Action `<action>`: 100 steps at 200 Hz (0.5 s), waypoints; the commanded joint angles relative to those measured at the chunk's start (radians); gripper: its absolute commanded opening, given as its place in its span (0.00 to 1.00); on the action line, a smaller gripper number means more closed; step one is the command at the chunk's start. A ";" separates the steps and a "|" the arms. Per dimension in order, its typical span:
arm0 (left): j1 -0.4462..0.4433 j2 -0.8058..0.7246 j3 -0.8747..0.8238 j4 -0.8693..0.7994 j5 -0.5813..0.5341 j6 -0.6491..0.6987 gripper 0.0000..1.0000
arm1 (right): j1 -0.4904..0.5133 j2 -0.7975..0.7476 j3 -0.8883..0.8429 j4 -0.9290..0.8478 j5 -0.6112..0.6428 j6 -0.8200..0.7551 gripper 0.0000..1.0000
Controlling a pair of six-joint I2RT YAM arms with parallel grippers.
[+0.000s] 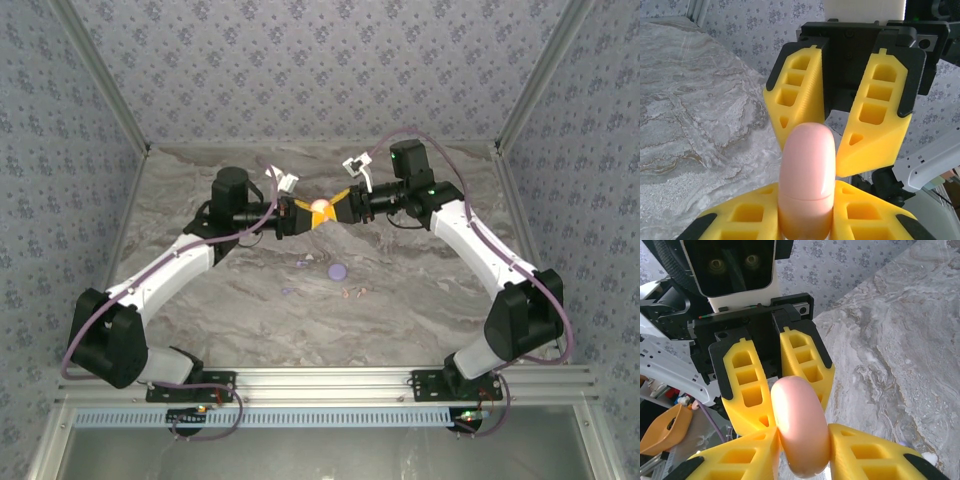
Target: Insert wireless bluetooth earbuds into charging case
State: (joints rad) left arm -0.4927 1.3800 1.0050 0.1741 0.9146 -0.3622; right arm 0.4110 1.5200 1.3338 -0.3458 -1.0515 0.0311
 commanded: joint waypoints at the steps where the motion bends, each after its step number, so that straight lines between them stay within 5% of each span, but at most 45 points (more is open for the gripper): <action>1: -0.012 -0.026 0.036 -0.036 -0.052 0.052 0.19 | 0.011 -0.049 0.017 -0.043 0.036 -0.022 0.38; 48: -0.019 -0.036 0.001 0.021 -0.085 0.219 0.18 | 0.011 -0.108 0.002 -0.091 0.203 -0.038 0.55; 100: -0.028 -0.064 -0.094 0.163 -0.107 0.384 0.17 | 0.028 -0.121 0.009 -0.175 0.286 -0.084 0.58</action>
State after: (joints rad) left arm -0.5076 1.3464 0.9195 0.2432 0.8146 -0.0986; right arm 0.4240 1.4094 1.3338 -0.4519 -0.8207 -0.0147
